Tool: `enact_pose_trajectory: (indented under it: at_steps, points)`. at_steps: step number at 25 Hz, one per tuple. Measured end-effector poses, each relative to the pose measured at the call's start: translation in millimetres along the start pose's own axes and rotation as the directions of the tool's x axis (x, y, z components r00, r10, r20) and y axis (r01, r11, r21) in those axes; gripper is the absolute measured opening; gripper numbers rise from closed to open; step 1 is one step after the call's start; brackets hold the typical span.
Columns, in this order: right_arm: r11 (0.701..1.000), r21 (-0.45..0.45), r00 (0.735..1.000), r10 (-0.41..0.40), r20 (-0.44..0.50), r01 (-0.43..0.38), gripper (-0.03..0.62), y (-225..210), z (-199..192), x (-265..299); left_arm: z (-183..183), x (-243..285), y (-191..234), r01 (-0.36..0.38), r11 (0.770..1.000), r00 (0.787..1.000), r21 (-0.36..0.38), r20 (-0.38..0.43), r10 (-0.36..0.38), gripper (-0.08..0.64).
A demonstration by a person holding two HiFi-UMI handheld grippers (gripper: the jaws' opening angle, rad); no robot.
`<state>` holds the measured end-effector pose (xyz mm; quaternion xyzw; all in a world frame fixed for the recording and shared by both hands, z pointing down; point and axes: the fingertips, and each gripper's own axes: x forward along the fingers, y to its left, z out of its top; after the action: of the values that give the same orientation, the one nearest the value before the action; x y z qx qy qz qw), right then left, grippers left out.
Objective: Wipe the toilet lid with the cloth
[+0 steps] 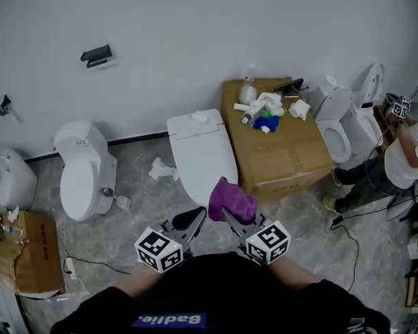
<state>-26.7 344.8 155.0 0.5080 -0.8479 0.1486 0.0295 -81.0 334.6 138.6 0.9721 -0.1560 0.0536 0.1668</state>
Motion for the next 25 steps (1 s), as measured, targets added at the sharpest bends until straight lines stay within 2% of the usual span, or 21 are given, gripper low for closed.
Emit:
enact_pose_trajectory:
  at_steps: [14,25]
  points:
    - [0.997,-0.033,0.997,0.071,0.008,-0.070,0.054,24.2,-5.9,2.9,-6.0,-12.9,-7.0,0.016,0.999,1.000,0.050,0.007,-0.016,0.015]
    - [0.997,-0.029,0.997,0.078,0.004,-0.077,0.055,28.2,-7.6,-0.8,-7.8,-18.9,-11.7,0.009,0.998,1.000,0.061,0.011,-0.010,0.015]
